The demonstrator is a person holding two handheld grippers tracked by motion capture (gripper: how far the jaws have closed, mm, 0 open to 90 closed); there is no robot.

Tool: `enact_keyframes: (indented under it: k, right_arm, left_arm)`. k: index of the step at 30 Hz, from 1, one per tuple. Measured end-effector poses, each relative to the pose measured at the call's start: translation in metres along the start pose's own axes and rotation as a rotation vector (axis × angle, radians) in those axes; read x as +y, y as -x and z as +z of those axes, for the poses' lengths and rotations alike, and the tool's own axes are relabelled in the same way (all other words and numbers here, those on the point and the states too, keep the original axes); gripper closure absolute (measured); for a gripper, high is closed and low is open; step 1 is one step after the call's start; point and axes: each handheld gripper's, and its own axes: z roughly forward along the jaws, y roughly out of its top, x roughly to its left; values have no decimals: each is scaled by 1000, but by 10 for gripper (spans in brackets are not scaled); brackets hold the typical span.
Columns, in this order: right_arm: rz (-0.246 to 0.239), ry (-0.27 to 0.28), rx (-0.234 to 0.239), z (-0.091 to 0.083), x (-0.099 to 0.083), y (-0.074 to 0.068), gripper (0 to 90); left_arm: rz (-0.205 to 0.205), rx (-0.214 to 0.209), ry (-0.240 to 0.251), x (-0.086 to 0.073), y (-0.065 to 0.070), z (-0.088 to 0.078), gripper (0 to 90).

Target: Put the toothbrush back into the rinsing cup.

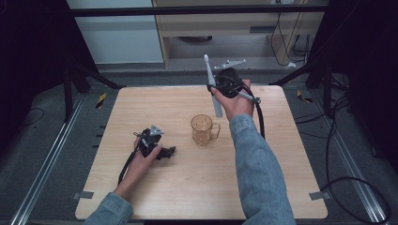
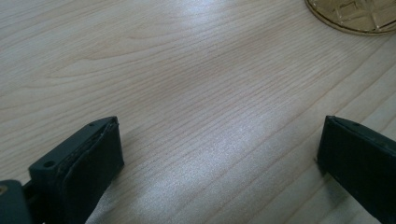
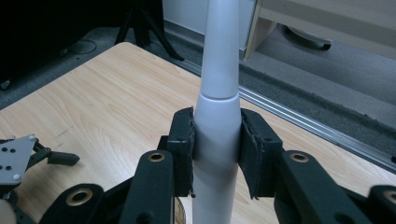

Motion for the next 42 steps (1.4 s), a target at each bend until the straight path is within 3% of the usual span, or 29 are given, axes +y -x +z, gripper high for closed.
enact_keyframes:
  k: [26, 42]
  right_arm:
    - [4, 18, 16, 10, 2, -6, 675]
    - [-5, 1, 27, 19, -1, -14, 674]
  left_arm:
    - [1, 0, -1, 0, 0, 0, 0]
    - [1, 0, 0, 0, 0, 0, 0]
